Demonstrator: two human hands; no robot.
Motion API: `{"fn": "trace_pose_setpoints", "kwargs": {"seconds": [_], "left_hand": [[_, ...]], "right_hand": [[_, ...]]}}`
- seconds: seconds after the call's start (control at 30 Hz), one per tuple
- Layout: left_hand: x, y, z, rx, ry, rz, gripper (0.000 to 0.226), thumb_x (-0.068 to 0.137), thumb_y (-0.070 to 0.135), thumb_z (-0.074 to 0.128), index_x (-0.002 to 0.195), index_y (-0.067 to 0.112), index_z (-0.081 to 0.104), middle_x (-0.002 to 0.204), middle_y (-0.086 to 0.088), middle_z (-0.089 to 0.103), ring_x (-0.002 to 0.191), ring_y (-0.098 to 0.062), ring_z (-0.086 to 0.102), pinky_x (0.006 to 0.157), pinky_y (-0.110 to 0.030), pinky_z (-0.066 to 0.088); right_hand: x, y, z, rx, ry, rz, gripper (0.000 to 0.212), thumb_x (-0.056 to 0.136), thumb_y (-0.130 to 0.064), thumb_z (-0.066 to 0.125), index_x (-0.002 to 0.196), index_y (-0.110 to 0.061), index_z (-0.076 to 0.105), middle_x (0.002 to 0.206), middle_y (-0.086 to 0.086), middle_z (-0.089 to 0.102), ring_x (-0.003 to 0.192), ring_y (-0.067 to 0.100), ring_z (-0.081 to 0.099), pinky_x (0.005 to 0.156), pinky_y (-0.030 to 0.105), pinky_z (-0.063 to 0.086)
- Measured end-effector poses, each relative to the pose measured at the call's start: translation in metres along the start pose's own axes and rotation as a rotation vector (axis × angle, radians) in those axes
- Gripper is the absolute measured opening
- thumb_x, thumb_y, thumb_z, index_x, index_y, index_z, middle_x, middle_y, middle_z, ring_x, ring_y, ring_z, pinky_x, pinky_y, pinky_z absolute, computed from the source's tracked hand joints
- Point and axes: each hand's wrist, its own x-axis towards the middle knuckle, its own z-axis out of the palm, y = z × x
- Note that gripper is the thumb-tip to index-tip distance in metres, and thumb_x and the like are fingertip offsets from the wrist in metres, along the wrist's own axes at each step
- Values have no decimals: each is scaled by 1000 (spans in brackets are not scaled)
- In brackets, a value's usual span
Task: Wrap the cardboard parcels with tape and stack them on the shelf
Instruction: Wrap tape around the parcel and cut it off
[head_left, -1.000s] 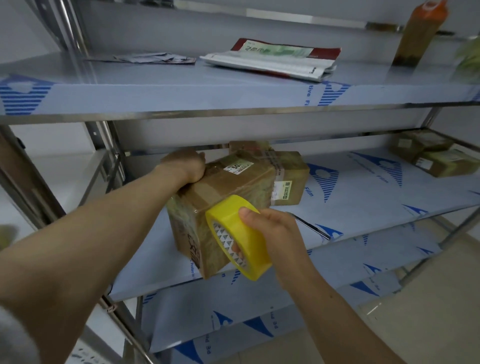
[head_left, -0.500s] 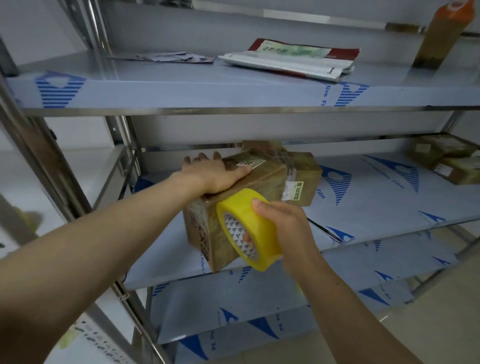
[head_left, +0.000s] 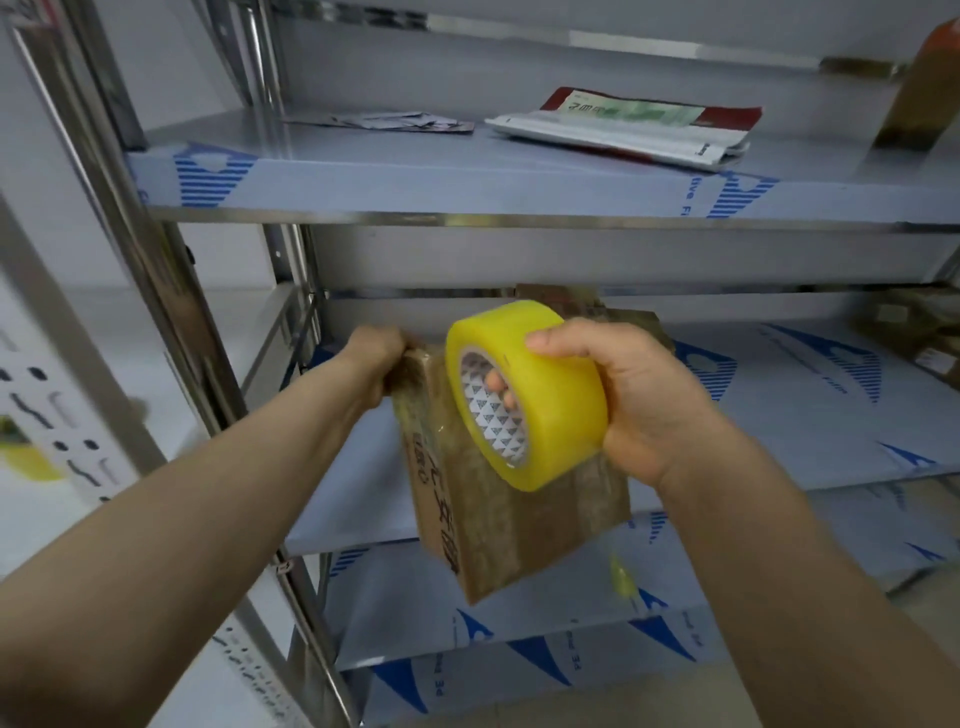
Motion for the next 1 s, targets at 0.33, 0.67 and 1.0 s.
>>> {"fn": "trace_pose_setpoints", "kwargs": {"seconds": [0.33, 0.67, 1.0], "left_hand": [[18, -48, 3, -566, -120, -138, 64, 96, 62, 22, 89, 21, 69, 76, -4, 74, 66, -20, 71, 47, -24, 53], [65, -86, 8, -487, 184, -108, 35, 102, 28, 32, 83, 13, 57, 83, -11, 60, 77, -25, 58, 75, -37, 49], [81, -87, 14, -285, 296, -47, 40, 102, 21, 31, 92, -6, 59, 100, -28, 59, 102, -43, 56, 83, -42, 46]], "right_hand": [[121, 7, 35, -184, 239, 19, 54, 73, -31, 81, 115, -3, 61, 104, 17, 70, 90, 32, 69, 83, 49, 56], [216, 65, 54, -263, 251, 173, 58, 77, -45, 74, 120, -9, 59, 112, 14, 65, 96, 31, 64, 90, 44, 53], [196, 92, 46, -251, 241, 204, 77, 74, -60, 69, 131, -10, 54, 124, 12, 61, 111, 29, 59, 103, 44, 43]]}}
